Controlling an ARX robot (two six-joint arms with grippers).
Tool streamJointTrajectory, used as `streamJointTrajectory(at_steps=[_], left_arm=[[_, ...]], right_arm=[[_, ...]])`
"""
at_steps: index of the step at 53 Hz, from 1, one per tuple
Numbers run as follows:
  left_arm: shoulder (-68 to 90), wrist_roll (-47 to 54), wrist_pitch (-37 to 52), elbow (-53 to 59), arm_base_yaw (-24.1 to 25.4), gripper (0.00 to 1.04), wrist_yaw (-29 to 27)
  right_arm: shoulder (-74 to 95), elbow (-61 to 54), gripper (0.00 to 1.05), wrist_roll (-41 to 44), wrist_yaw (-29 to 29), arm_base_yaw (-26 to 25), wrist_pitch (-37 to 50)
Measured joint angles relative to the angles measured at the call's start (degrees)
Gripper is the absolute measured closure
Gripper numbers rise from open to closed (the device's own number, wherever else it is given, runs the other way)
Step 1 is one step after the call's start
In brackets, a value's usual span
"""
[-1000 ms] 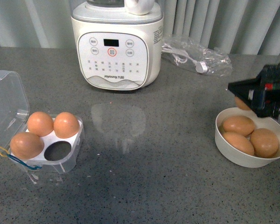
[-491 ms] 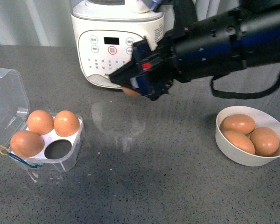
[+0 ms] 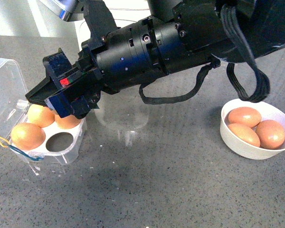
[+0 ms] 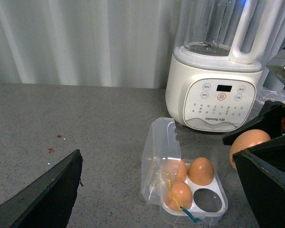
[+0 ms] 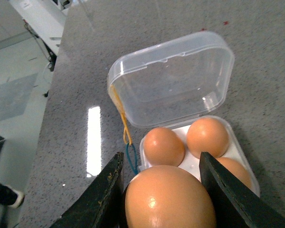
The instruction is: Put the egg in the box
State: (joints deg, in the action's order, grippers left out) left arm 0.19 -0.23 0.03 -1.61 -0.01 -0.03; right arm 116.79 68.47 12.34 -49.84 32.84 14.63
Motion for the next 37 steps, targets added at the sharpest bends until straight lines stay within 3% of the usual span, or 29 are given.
streamJointTrajectory(at_steps=[10, 37], left_arm=[[0.00, 0.00, 0.00, 0.00, 0.00, 0.07, 0.00], [0.00, 0.00, 0.00, 0.00, 0.00, 0.07, 0.00]], right_arm=[[2.82, 2.03, 0.63, 1.97, -2.08, 0.81, -2.14], [8.83, 9.53, 0.63, 11.91, -0.31, 1.77, -11.32]])
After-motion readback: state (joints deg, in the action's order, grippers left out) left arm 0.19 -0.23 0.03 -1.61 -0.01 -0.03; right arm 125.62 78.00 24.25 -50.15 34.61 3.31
